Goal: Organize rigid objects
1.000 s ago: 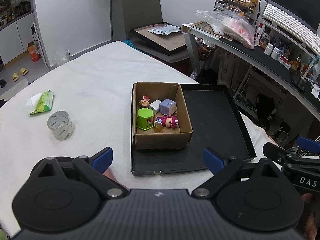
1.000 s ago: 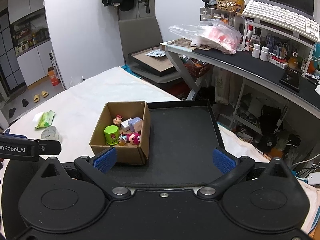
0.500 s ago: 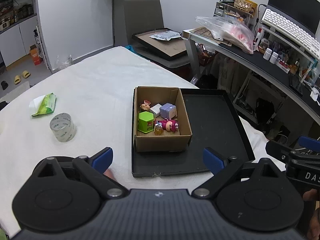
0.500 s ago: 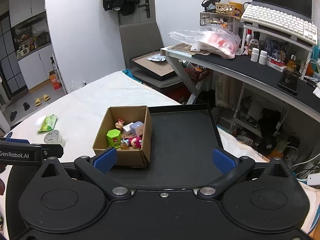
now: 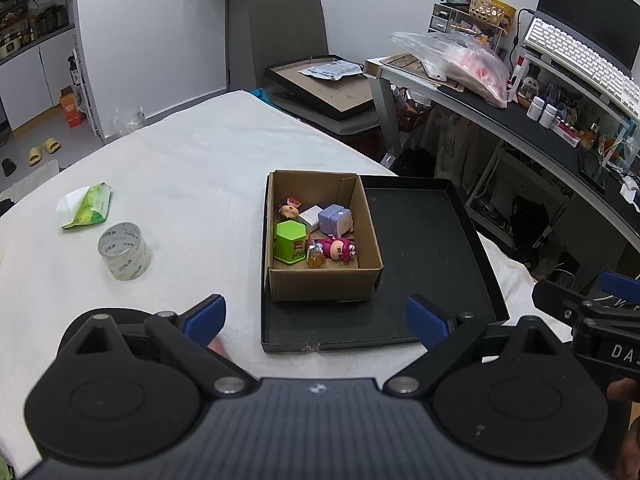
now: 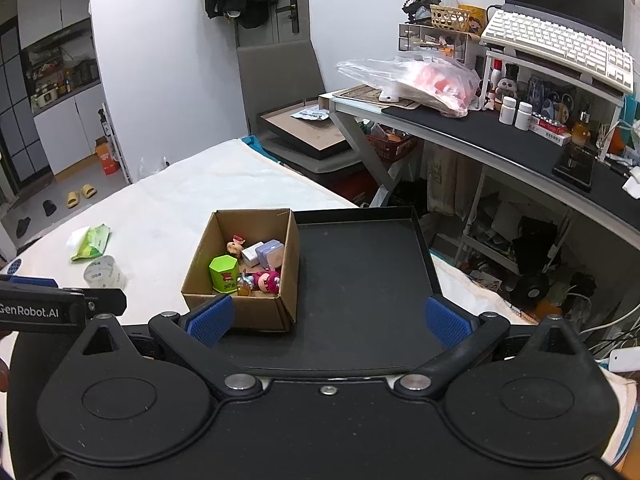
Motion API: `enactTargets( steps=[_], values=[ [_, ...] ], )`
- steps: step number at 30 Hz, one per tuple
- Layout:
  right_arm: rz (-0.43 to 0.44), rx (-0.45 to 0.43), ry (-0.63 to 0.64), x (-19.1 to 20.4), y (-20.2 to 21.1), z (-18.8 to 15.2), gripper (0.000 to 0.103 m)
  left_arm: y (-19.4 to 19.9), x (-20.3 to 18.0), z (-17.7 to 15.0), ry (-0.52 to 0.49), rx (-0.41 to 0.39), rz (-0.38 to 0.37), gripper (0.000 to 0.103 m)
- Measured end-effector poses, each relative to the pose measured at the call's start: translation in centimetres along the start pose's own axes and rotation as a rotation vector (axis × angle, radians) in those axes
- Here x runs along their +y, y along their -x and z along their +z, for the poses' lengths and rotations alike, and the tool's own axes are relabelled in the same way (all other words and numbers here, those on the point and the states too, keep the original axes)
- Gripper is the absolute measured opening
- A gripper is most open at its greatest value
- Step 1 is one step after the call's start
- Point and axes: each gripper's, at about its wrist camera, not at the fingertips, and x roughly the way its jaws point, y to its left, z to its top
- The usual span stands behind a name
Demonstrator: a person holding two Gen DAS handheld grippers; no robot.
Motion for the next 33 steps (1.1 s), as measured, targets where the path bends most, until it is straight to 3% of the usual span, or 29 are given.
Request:
enactTargets(
  steps=[33],
  values=[
    [-0.011, 0.008, 0.009, 0.33, -0.04, -0.19, 0.103, 0.48, -0.04, 0.19, 0.013, -0.015, -0.014, 0.096]
  ],
)
